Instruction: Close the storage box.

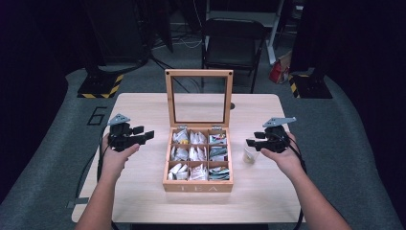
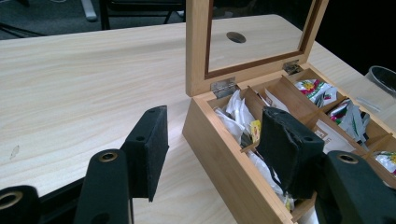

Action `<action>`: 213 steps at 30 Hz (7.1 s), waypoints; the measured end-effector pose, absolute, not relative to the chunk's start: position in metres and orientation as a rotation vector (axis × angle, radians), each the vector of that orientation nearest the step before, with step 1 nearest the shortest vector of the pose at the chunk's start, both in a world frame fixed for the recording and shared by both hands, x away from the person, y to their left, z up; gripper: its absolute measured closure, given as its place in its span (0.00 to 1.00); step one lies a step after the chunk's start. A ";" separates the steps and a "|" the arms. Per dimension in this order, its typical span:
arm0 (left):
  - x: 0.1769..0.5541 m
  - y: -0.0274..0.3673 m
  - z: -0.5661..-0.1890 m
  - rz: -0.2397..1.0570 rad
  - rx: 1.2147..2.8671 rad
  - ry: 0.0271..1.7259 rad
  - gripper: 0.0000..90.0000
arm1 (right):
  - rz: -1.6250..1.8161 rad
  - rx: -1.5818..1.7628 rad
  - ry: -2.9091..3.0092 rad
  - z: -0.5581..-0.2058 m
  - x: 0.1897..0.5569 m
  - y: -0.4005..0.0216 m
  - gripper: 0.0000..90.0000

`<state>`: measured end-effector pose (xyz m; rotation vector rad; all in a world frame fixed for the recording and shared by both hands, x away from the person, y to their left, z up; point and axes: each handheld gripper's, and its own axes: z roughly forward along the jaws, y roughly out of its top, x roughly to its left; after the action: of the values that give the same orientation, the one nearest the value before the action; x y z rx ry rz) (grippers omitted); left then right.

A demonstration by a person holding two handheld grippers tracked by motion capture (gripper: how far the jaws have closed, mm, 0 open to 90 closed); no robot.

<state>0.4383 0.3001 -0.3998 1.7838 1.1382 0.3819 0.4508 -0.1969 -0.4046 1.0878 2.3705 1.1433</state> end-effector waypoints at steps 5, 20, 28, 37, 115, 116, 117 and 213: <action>0.439 0.300 -0.402 0.381 1.783 1.148 0.47 | 1.186 1.039 2.383 -0.400 0.450 -0.186 0.48; 0.437 0.299 -0.403 0.376 1.800 1.139 0.47 | 1.193 1.022 2.366 -0.390 0.459 -0.167 0.51; 0.436 0.299 -0.402 0.380 1.797 1.142 0.47 | 1.201 0.999 2.345 -0.381 0.469 -0.160 0.51; 0.435 0.298 -0.401 0.382 1.795 1.137 0.47 | 1.205 0.994 2.327 -0.378 0.481 -0.150 0.51; 0.431 0.304 -0.407 0.372 1.793 1.154 0.47 | 1.254 1.095 2.266 -0.384 0.567 -0.115 0.48; 0.431 0.305 -0.407 0.369 1.792 1.156 0.47 | 1.250 1.084 2.268 -0.384 0.568 -0.115 0.48; 0.431 0.304 -0.407 0.374 1.786 1.155 0.47 | 1.249 1.096 2.267 -0.383 0.568 -0.114 0.48; 0.439 0.245 -0.320 0.488 1.912 0.852 0.65 | 1.331 0.967 2.303 -0.366 0.476 -0.141 0.58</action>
<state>0.4393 0.2447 -0.3197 1.9120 0.8524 0.4876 0.4757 -0.1414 -0.3658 0.9671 2.3034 1.3308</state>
